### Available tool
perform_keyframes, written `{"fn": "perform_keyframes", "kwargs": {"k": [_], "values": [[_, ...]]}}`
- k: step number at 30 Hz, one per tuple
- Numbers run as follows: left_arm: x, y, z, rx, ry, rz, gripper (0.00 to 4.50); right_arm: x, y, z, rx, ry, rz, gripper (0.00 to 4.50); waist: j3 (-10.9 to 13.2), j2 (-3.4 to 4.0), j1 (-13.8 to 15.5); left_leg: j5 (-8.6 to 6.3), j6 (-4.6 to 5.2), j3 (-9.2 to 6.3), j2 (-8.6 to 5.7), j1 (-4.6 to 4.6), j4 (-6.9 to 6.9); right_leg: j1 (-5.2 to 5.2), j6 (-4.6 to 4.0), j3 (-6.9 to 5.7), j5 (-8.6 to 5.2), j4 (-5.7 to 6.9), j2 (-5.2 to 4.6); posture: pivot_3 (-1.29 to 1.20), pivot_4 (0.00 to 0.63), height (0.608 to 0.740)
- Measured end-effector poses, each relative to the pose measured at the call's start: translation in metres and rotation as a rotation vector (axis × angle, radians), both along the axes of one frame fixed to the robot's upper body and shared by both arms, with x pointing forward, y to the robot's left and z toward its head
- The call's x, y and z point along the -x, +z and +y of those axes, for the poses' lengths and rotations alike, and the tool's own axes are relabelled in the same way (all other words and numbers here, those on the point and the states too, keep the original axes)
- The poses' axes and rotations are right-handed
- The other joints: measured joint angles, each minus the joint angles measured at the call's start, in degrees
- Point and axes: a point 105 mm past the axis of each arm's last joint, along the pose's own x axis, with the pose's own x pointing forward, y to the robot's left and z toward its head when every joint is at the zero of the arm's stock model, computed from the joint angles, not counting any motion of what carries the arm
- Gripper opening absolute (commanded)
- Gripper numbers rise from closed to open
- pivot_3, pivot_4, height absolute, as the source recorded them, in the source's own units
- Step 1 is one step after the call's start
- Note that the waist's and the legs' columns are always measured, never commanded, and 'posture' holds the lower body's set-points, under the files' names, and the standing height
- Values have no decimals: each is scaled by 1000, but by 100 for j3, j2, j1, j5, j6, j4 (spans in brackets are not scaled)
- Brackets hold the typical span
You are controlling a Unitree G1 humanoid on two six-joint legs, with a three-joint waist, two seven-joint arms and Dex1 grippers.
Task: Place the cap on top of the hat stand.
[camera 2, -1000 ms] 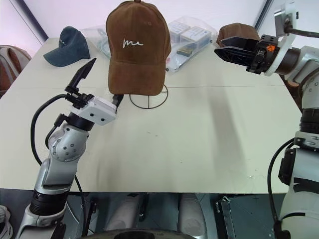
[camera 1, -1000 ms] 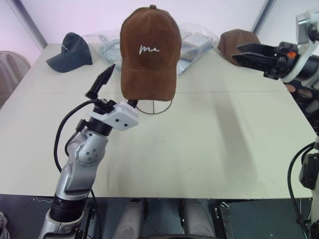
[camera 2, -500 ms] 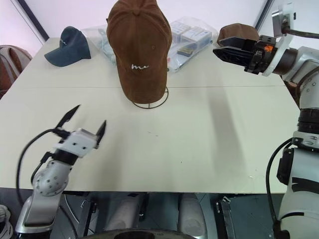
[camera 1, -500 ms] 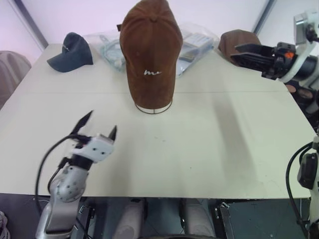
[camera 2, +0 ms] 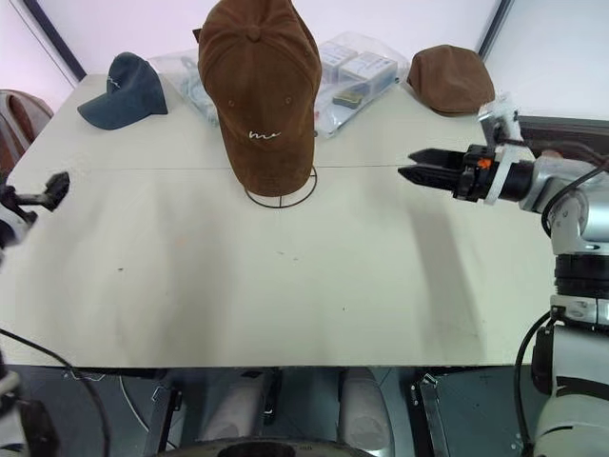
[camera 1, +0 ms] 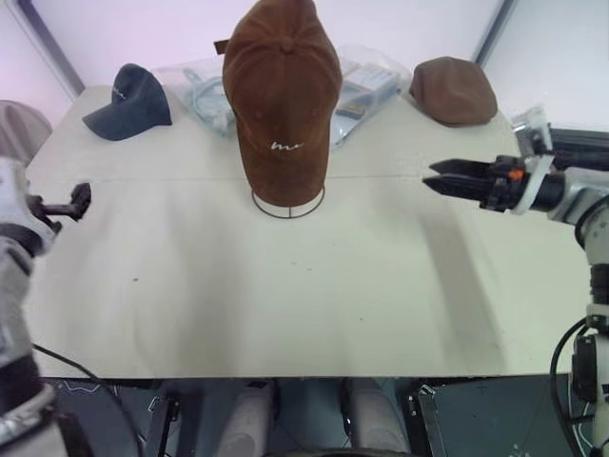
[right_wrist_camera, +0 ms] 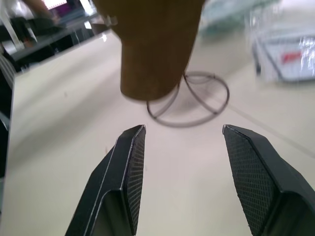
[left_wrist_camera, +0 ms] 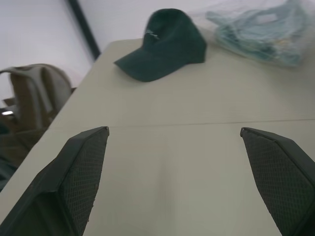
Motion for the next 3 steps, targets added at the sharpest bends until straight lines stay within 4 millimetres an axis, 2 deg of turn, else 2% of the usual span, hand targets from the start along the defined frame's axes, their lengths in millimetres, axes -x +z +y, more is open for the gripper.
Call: {"fn": "perform_keyframes", "kwargs": {"k": [3], "values": [[-2, 3, -13, 7, -105, 52, 4480, 0, -4, 0, 9, -5, 3, 2551, 0, 0, -14, 0, 0, -1, 1, 1, -3, -1, -1, 1, 0, 1, 0, 0, 150, 740]]}}
